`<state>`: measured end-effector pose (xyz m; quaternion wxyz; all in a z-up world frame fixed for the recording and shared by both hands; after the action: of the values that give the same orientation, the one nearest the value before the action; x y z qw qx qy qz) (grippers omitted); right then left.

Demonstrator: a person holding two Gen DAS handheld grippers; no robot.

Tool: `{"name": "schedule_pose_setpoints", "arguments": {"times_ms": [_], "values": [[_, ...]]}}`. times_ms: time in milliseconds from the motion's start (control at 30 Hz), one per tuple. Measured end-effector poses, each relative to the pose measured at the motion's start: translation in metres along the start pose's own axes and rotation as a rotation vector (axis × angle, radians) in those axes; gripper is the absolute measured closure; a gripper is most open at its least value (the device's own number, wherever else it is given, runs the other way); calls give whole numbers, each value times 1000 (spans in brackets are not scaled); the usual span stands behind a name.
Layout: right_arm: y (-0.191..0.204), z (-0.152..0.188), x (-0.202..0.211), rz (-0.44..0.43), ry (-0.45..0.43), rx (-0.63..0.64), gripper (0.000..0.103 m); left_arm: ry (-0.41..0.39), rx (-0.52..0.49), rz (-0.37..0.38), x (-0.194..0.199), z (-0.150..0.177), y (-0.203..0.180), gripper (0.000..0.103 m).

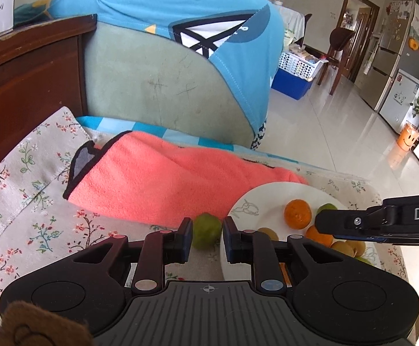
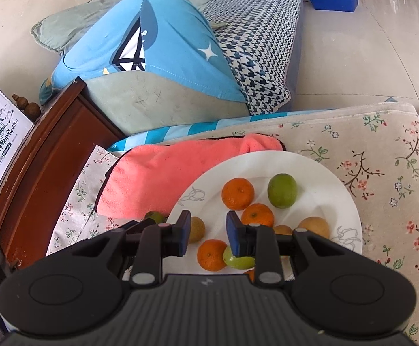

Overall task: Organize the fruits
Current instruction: 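Open the right tool to drop the kiwi on the plate while the left tool holds the green fruit, then lower the green fruit onto the plate and open the left tool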

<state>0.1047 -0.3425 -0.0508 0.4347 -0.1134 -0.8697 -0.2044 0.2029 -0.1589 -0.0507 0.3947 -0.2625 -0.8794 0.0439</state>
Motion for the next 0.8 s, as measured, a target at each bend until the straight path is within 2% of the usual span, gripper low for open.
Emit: {"name": "schedule_pose_setpoints", "arguments": {"times_ms": [100,333,433,467,500,533,800], "values": [[-1,0,0,-4,2,-5,74,14,-15,20,-2,2,-8,83],[-1,-1,2,-8,4,-4,74,9,1,-22,-5,3,5,82],[1,0,2,-13,6,-3,74,45,-3,-8,-13,7,4,79],[2,0,2,-14,6,-4,74,59,-8,-22,-17,10,4,76],[2,0,2,-15,5,-3,74,53,-10,-30,-18,12,5,67],[2,0,2,-16,4,-1,74,45,-9,-38,-19,13,5,66],[2,-1,4,-21,5,2,74,37,18,-24,-14,11,19,66]]}}
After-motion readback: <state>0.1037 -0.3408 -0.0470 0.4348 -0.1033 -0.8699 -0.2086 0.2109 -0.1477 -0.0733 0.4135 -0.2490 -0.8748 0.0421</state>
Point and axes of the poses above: each gripper's, at about its wrist camera, not at the fingertips, and x roughly against the way its jaws point, y to its left, z to its underside, the point moved 5 cm from there along -x, roughly the way its jaws point, and after that the axes turned 9 degrees about x, right-handed, at the moved point
